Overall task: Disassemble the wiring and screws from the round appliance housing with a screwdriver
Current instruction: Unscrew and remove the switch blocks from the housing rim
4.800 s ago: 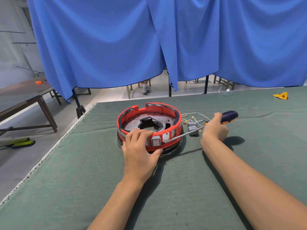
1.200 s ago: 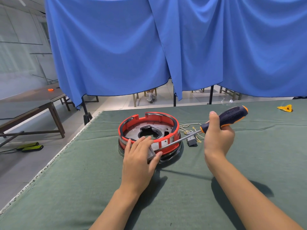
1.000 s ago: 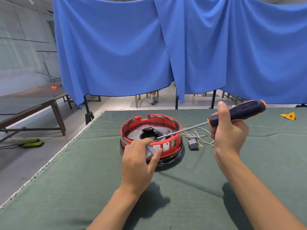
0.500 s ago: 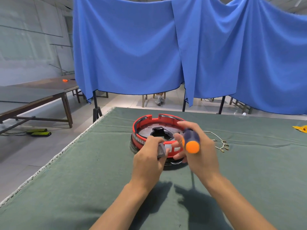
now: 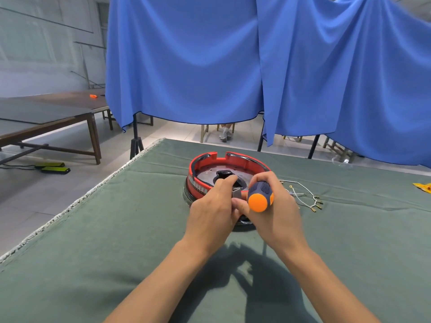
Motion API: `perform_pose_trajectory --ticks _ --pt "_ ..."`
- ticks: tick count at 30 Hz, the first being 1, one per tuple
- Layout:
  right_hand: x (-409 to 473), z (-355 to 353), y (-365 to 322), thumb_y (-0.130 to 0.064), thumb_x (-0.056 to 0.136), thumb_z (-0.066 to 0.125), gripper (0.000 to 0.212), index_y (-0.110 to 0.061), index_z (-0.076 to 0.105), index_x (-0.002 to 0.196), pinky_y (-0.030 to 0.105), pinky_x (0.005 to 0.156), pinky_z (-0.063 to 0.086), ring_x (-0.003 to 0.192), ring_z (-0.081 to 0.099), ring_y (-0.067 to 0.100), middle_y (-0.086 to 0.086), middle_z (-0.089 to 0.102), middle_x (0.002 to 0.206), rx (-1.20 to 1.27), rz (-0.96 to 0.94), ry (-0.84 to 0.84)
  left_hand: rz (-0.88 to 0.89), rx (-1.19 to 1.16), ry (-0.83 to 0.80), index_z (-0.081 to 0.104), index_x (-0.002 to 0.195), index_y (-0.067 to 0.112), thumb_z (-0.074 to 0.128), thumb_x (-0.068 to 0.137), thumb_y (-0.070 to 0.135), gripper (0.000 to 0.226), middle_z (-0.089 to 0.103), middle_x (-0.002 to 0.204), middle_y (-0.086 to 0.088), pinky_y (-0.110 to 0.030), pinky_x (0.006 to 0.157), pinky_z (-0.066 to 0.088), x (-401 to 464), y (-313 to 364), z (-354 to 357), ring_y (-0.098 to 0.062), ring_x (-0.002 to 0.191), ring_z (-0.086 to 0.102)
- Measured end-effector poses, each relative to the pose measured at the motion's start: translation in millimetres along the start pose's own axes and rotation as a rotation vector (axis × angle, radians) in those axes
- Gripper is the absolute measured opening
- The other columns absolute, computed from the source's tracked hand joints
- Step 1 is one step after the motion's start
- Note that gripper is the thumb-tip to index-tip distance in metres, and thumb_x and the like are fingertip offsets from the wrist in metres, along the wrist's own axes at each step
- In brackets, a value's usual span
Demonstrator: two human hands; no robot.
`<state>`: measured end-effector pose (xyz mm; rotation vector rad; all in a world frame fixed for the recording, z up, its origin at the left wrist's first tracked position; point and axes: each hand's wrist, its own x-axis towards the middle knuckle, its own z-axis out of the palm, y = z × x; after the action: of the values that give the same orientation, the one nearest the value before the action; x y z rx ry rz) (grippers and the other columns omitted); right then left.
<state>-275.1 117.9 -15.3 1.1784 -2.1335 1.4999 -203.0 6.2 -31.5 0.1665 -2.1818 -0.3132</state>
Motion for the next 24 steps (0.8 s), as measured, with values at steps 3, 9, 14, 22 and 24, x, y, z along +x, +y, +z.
perform_pose_trajectory --ticks 3,9,14,22,24 --pt "1 -4 4 -0.039 0.067 0.085 0.041 -0.034 0.049 0.086 0.033 0.066 0.052 0.075 0.066 0.012 -0.017 0.065 0.075 -0.037 -0.015 0.042 -0.012 0.043 -0.097 0.053 0.127 0.007 0.069 0.075 0.016 0.056 0.063 0.101 -0.010 -0.034 0.049 0.050 -4 0 3 -0.029 0.084 0.063" --pt "24 -41 31 -0.033 0.063 0.089 0.049 -0.033 0.050 0.092 0.033 0.069 0.050 0.077 0.065 0.013 -0.015 0.069 0.075 -0.105 0.185 0.210 -0.035 0.201 -0.048 0.065 0.105 0.009 0.079 0.063 0.012 0.044 0.060 0.095 -0.008 -0.034 0.064 0.053 -5 -3 6 -0.028 0.083 0.059" --pt "24 -59 74 -0.025 0.069 0.085 0.046 -0.026 0.049 0.098 0.032 0.064 0.036 0.080 0.056 0.025 -0.009 0.063 0.080 -0.195 0.321 0.276 -0.027 0.258 -0.110 0.065 0.108 0.010 0.077 0.065 0.016 0.045 0.062 0.108 -0.009 -0.044 0.090 0.048 -11 -7 16 -0.031 0.104 0.058" --pt "9 -69 121 -0.025 0.080 0.076 0.032 -0.021 0.053 0.102 0.033 0.065 0.032 0.078 0.049 0.031 0.011 0.069 0.090 -0.326 0.437 0.355 -0.041 0.213 -0.091 0.063 0.111 0.011 0.072 0.067 0.018 0.045 0.062 0.110 -0.008 -0.046 0.093 0.046 -12 -10 20 -0.031 0.106 0.056" --pt "11 -70 115 -0.031 0.081 0.075 0.025 -0.024 0.053 0.092 0.033 0.063 0.033 0.075 0.052 0.034 0.007 0.067 0.080 -0.323 0.395 0.408 -0.068 0.188 -0.088 0.062 0.114 0.010 0.065 0.070 0.021 0.046 0.061 0.113 -0.008 -0.045 0.096 0.044 -11 -13 19 -0.030 0.109 0.055"
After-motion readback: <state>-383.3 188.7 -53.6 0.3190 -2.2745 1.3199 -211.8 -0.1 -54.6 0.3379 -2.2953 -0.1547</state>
